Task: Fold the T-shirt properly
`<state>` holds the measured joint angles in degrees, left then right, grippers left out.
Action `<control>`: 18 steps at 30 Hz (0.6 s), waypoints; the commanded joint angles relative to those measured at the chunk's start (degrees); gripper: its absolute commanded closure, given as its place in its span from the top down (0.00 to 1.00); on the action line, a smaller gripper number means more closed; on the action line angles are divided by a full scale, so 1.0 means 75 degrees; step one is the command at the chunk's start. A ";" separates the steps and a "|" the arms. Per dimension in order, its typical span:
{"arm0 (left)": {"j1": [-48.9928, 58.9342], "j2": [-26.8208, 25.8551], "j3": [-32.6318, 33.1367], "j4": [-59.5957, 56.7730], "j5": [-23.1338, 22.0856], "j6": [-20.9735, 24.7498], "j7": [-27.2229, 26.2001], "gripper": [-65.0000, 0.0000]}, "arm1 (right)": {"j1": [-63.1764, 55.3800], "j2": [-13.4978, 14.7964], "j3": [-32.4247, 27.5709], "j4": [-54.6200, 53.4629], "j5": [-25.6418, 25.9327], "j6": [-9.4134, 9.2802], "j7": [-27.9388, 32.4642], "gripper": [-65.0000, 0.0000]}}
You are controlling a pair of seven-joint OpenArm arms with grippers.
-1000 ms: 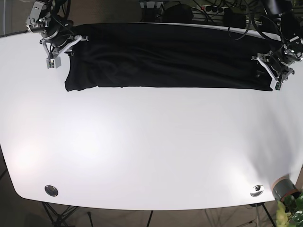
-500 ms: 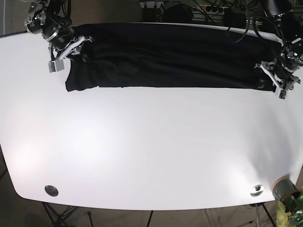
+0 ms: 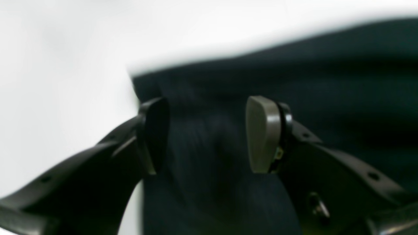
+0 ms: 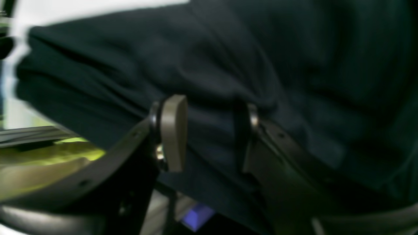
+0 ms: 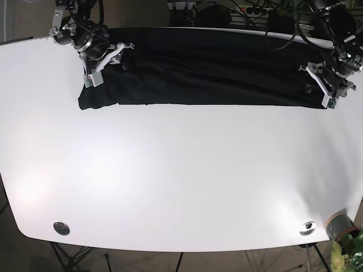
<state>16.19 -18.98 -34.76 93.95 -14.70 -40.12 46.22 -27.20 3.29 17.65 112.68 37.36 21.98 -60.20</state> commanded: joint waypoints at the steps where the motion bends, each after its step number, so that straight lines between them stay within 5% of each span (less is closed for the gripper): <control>1: 0.0075 0.0216 -0.0059 0.0103 0.0043 0.0016 -0.0049 0.52 | 0.0011 -0.0257 -0.0062 0.0149 -0.0557 0.0041 0.0215 0.37; 10: 0.0544 0.0837 0.0081 -0.0600 0.0055 0.0016 -0.1046 0.52 | 0.0233 -0.0691 -0.0073 -0.0367 -0.2913 0.0041 0.1328 0.37; 18: 0.0028 0.0556 0.0409 -0.1643 0.0055 0.0016 -0.1468 0.52 | 0.0984 -0.0351 -0.0015 -0.1457 -0.3183 0.0041 0.1844 0.36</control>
<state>17.06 -14.02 -32.34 83.35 -16.01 -39.77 31.46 -20.08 -0.71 17.23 102.85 14.59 22.63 -47.11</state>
